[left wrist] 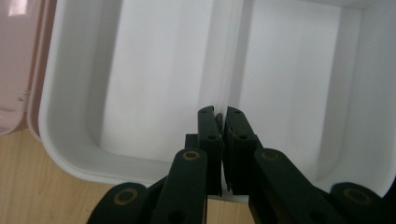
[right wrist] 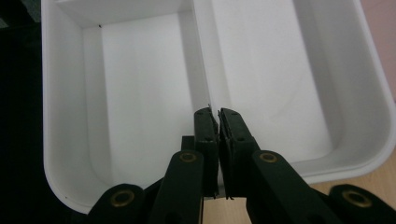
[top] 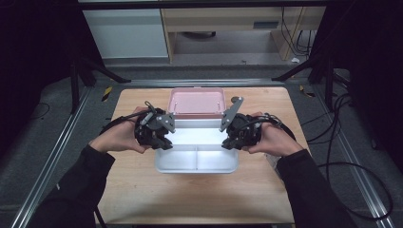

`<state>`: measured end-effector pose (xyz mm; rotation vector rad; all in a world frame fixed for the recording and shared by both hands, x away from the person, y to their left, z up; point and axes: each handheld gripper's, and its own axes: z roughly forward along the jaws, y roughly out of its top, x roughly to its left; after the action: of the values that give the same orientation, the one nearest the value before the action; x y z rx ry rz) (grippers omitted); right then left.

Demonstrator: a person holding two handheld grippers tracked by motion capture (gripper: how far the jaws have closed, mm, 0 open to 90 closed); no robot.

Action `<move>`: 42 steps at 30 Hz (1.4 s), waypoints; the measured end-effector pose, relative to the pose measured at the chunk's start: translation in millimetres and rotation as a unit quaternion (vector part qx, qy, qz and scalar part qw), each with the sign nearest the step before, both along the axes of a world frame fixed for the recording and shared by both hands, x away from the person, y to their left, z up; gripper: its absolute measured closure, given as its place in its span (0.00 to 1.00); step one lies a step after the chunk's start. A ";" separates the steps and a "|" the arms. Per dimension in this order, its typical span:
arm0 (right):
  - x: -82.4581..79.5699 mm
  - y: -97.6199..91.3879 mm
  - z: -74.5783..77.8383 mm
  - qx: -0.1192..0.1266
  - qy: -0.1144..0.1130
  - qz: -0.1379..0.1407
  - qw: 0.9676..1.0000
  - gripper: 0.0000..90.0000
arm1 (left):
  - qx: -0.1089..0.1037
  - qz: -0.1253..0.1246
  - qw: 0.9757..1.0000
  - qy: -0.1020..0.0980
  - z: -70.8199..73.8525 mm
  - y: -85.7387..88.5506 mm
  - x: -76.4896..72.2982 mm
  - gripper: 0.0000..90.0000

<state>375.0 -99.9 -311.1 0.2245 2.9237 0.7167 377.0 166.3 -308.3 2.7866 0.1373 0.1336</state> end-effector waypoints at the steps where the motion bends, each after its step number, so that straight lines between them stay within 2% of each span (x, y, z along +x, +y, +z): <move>1: -5.4 -0.9 -1.2 0.002 -0.001 0.001 1.000 0.96 | 0.002 -0.002 1.000 -0.002 -0.6 -1.0 -3.8 0.96; 3: -17.3 -3.0 -5.2 0.002 -0.002 0.000 1.000 0.96 | 0.004 -0.001 1.000 -0.001 -2.7 -2.9 -11.2 0.96; 7: -28.8 -4.0 -10.9 0.000 0.002 0.005 1.000 0.97 | 0.008 -0.002 1.000 0.007 -9.9 -5.2 -23.7 0.96; 11: -44.7 -2.5 -20.7 -0.006 0.002 0.015 1.000 0.97 | 0.015 -0.002 1.000 0.020 -23.4 -6.8 -38.8 0.96; 13: -51.9 -1.7 -26.7 -0.007 0.008 0.017 1.000 0.98 | 0.017 -0.005 1.000 0.013 -30.4 -7.8 -46.5 0.96; 17: -61.3 -0.8 -38.0 -0.007 0.019 0.021 1.000 0.98 | 0.017 -0.004 0.999 0.033 -46.8 -6.7 -56.4 0.96; 22: -73.5 4.3 -57.5 -0.010 0.033 0.034 0.999 0.98 | 0.036 -0.004 0.998 0.043 -61.1 -6.0 -72.7 0.96; 24: -77.7 6.5 -65.4 -0.010 0.036 0.041 0.998 0.98 | 0.033 0.002 0.998 0.050 -68.5 -3.3 -77.0 0.96; 29: -79.9 10.0 -88.5 -0.012 0.043 0.047 0.998 0.98 | 0.033 0.010 0.997 0.065 -93.4 -1.5 -78.5 0.96; 30: -78.6 11.5 -98.9 -0.019 0.043 0.047 0.998 0.98 | 0.034 0.013 0.997 0.065 -99.3 -2.0 -77.3 0.95; 31: -78.6 11.5 -98.9 -0.019 0.043 0.047 0.998 0.98 | 0.035 0.014 0.997 0.063 -103.6 -2.4 -76.1 0.95; 32: -76.2 12.2 -109.7 -0.023 0.042 0.046 0.998 0.98 | 0.035 0.014 0.997 0.067 -110.6 -2.8 -73.2 0.95; 33: -76.2 12.2 -109.7 -0.023 0.042 0.046 0.998 0.98 | 0.034 0.015 0.997 0.068 -114.6 -2.9 -71.7 0.95; 36: -70.9 11.7 -124.7 -0.022 0.052 0.041 0.998 0.98 | 0.030 0.023 0.996 0.085 -130.1 -2.4 -64.6 0.95; 38: -66.6 11.7 -135.7 -0.022 0.057 0.038 0.997 0.97 | 0.036 0.025 0.995 0.093 -137.5 -3.2 -61.3 0.95; 42: -61.8 14.2 -147.9 -0.026 0.061 0.031 0.997 0.97 | 0.047 0.031 0.994 0.095 -149.7 -5.8 -54.6 0.95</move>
<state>313.2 -85.7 -459.0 0.1783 3.0739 0.6581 322.4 160.5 -457.9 2.8860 0.2705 -0.1125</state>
